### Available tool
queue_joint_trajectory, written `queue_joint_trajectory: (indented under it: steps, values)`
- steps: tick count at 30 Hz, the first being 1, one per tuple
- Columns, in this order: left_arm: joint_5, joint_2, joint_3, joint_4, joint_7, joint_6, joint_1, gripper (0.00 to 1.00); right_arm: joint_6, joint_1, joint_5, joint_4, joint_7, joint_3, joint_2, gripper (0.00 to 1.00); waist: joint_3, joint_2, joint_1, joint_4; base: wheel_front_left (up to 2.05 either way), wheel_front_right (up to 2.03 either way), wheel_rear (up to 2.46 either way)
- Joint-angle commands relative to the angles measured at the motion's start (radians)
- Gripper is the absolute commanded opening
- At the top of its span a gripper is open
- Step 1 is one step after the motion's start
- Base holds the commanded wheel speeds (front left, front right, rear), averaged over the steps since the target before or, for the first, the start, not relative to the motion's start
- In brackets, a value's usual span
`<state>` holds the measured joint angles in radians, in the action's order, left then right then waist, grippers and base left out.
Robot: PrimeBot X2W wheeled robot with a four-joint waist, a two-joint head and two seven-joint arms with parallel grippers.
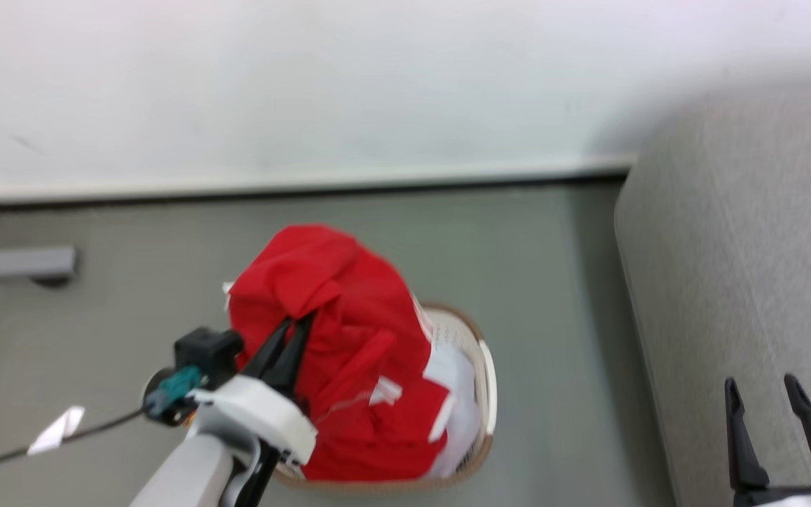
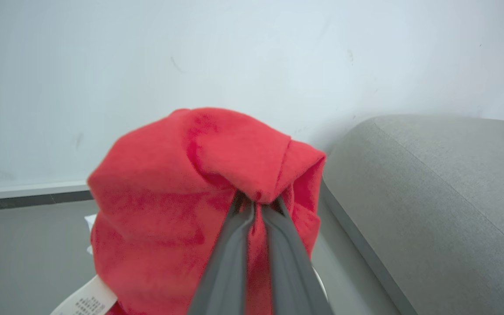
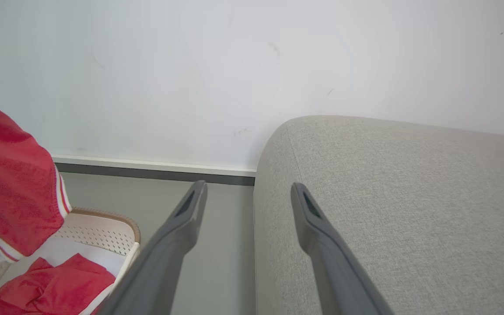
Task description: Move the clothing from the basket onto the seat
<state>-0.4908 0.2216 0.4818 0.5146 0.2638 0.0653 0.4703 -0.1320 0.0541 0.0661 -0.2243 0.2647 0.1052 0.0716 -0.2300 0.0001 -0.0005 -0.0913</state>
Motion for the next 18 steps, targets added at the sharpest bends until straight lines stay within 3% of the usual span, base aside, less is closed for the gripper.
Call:
queue_joint_trajectory:
  steps: [1, 8, 18]
  values:
    - [-0.004, 0.021, -0.01, -0.044, 0.001, -0.017, -0.046, 0.0, 0.002, -0.029, 0.008, 0.001, 0.0, 0.006, 0.012, 1.0, 0.118, -0.0001, 0.0005, 0.03, 0.0, 0.0, 0.0]
    - [-0.033, 0.079, -0.042, -0.198, -0.026, -0.079, -0.2, 0.0, 0.002, -0.1, 0.012, 0.009, -0.001, -0.001, 0.013, 1.0, 0.241, -0.0001, 0.0005, 0.026, 0.0, 0.0, 0.0]
    - [-0.051, 0.141, -0.061, -0.37, -0.091, -0.133, -0.296, 0.0, 0.002, -0.131, 0.022, 0.049, -0.001, -0.026, 0.015, 1.0, 0.272, -0.0001, 0.0005, 0.037, 0.0, 0.0, 0.0]
